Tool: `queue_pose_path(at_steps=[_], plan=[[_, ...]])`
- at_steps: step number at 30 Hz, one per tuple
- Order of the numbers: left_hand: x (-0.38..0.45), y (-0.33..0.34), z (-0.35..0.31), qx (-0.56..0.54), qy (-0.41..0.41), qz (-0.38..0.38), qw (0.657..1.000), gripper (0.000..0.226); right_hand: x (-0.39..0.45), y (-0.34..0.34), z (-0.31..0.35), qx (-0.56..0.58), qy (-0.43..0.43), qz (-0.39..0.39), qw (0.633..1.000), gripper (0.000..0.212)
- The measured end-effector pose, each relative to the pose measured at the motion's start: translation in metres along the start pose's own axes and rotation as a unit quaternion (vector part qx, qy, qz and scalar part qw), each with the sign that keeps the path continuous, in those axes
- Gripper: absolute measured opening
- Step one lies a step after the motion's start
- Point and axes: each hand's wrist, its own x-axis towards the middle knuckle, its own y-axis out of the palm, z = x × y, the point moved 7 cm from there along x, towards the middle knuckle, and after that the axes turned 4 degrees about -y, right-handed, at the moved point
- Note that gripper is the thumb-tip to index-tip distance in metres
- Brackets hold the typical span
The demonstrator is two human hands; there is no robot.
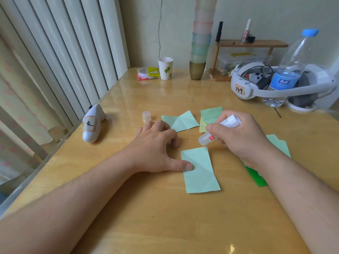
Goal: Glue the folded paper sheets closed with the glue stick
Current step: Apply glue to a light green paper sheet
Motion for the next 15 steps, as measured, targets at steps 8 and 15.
queue_pose_path(at_steps=[8,15], plan=[[0.0,0.0,0.001,0.002,-0.007,0.001,1.0,0.075,-0.011,0.036,0.013,-0.07,-0.034,0.047,0.996,0.024],[0.0,-0.001,-0.001,0.001,-0.002,-0.002,1.0,0.069,-0.012,0.039,0.009,-0.097,-0.007,0.059,0.994,0.027]])
